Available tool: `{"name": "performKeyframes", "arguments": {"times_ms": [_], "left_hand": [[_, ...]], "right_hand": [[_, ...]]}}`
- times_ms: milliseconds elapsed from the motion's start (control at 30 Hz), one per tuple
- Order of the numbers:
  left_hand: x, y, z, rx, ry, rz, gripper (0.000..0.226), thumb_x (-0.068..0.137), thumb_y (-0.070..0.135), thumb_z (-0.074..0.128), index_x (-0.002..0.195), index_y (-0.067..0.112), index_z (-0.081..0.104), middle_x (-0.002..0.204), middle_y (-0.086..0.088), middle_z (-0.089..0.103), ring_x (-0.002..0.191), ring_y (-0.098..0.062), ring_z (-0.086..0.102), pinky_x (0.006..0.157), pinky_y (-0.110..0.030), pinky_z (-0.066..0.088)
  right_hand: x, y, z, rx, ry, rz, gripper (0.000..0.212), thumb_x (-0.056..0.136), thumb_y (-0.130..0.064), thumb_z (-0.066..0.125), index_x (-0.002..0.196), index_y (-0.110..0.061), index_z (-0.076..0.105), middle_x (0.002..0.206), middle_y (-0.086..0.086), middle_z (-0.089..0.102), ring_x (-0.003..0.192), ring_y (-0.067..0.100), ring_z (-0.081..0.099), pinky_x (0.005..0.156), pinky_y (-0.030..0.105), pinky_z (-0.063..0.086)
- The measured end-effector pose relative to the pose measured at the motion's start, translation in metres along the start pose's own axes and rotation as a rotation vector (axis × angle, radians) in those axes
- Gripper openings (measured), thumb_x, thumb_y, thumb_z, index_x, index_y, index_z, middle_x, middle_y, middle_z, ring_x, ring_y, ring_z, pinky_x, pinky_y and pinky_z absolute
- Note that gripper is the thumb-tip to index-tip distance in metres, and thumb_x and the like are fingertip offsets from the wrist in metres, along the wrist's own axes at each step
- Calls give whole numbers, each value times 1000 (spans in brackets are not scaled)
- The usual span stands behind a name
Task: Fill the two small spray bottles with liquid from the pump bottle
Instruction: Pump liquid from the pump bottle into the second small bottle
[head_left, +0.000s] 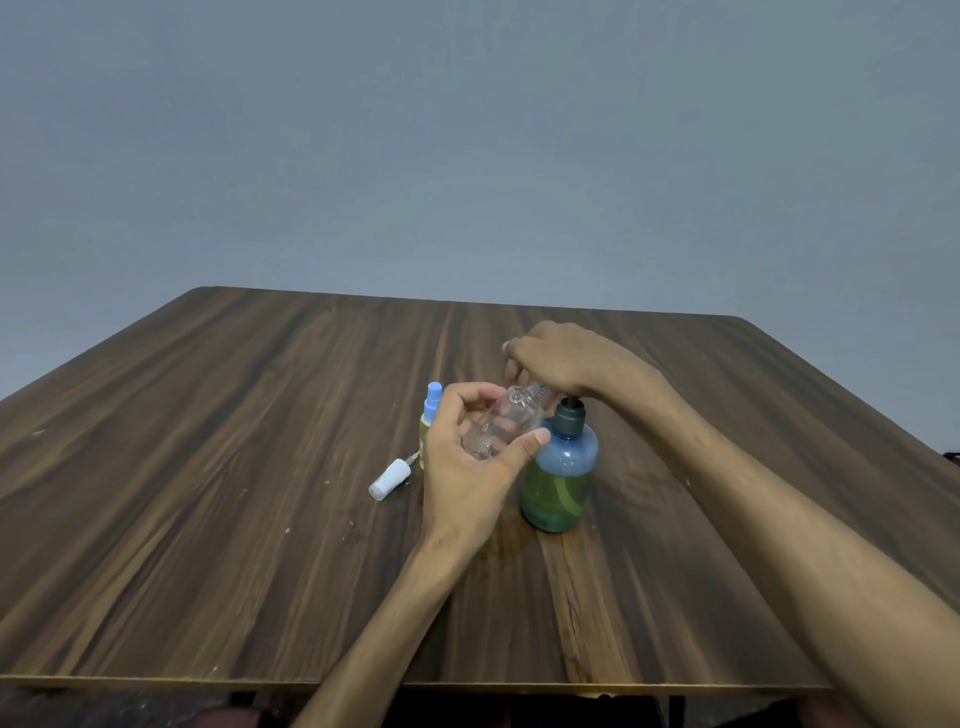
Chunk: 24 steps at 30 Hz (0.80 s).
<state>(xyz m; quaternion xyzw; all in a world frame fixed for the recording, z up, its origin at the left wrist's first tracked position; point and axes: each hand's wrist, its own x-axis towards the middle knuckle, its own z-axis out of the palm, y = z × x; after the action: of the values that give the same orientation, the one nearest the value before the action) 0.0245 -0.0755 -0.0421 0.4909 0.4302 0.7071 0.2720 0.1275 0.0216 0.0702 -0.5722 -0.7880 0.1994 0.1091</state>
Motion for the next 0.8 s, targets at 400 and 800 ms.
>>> {"name": "performKeyframes", "arguments": {"times_ms": [400, 800], "left_hand": [[-1, 1, -2, 11, -21, 9, 46, 74, -9, 90, 108, 5, 63, 100, 3, 67, 84, 0, 70, 76, -17, 57], [0, -1, -2, 10, -22, 22, 47, 74, -10, 89, 111, 1, 62, 101, 3, 66, 90, 5, 70, 80, -14, 55]], "right_hand": [[4, 2, 5, -20, -97, 7, 49, 96, -30, 39, 111, 1, 75, 107, 18, 76, 77, 27, 65, 82, 39, 52], [0, 0, -3, -56, -62, -41, 38, 100, -24, 39, 98, -14, 76, 97, 3, 74, 76, 20, 71, 72, 36, 52]]}}
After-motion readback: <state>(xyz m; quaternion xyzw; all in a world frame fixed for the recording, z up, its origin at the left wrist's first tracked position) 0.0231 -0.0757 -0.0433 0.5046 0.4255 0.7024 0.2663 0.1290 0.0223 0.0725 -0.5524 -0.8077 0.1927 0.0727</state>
